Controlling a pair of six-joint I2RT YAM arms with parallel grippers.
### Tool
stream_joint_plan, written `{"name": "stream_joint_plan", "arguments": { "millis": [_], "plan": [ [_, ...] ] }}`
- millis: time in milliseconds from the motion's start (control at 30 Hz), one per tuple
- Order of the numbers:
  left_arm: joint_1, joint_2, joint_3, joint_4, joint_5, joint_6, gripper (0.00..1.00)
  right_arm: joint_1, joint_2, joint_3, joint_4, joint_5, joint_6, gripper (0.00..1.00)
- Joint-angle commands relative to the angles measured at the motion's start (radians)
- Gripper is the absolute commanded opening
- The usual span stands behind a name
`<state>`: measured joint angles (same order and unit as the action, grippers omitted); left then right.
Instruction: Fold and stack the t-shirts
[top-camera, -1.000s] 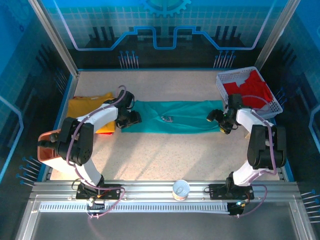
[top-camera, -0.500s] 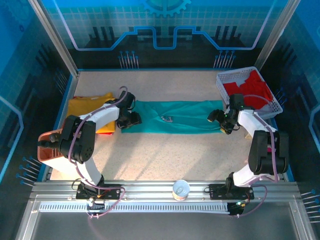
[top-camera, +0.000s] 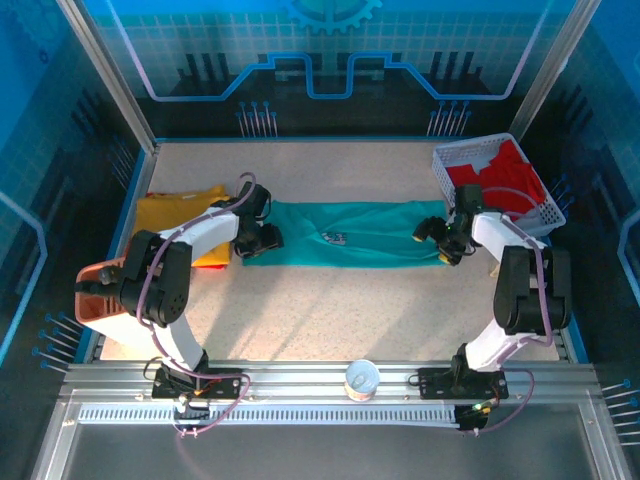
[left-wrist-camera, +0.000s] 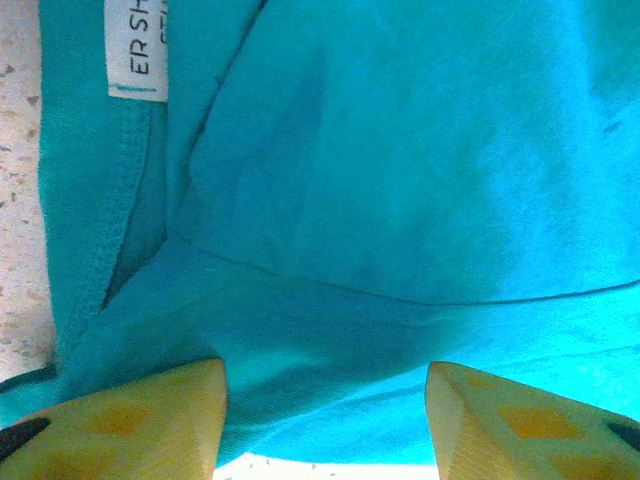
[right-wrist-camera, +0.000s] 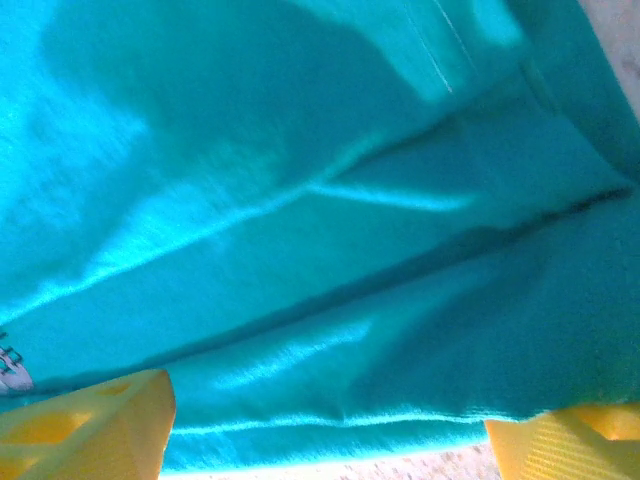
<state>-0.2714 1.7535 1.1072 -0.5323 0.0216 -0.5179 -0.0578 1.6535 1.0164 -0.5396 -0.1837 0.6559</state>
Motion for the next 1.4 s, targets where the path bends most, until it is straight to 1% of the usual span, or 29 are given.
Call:
{"name": "stream_joint_plan", "arguments": {
  "millis": [0, 167, 300, 433, 633, 800, 900, 967, 1067, 1200, 1367],
  "plan": [
    [-0.006, 0.016, 0.002, 0.001, -0.017, 0.024, 0.55, -0.005, 0.05, 0.088, 0.004, 0.006, 0.016, 0.81],
    [-0.006, 0.015, -0.004, 0.002, -0.021, 0.024, 0.55, -0.011, 0.117, 0.187, -0.019, 0.026, 0.01, 0.8],
    [-0.005, 0.017, -0.004, 0.002, -0.019, 0.025, 0.55, -0.015, 0.145, 0.202, -0.02, 0.032, -0.002, 0.79],
    [-0.005, 0.013, 0.002, -0.007, -0.027, 0.033, 0.55, -0.013, 0.076, 0.151, 0.024, 0.051, -0.029, 0.8],
    [-0.005, 0.003, 0.028, -0.029, -0.023, 0.038, 0.55, 0.019, -0.061, 0.13, 0.003, 0.089, -0.089, 0.84],
    [-0.012, -0.014, 0.028, -0.019, -0.011, 0.022, 0.55, 0.077, -0.104, 0.09, -0.031, 0.034, -0.075, 0.84],
    [-0.014, -0.004, 0.03, -0.012, -0.013, 0.019, 0.55, 0.122, -0.101, 0.026, 0.02, -0.004, -0.031, 0.84],
    [-0.014, 0.014, 0.034, -0.011, -0.012, 0.021, 0.55, 0.15, -0.086, -0.007, 0.075, -0.019, -0.009, 0.84],
    [-0.014, 0.037, 0.034, -0.012, -0.018, 0.032, 0.55, 0.17, -0.028, 0.004, 0.103, -0.03, 0.001, 0.84],
    [-0.011, 0.058, 0.033, -0.018, -0.035, 0.056, 0.55, 0.169, 0.064, 0.056, 0.106, -0.039, -0.006, 0.83],
    [-0.007, 0.073, 0.023, -0.015, -0.04, 0.065, 0.55, 0.142, 0.135, 0.118, 0.116, -0.007, -0.034, 0.83]
  ]
}}
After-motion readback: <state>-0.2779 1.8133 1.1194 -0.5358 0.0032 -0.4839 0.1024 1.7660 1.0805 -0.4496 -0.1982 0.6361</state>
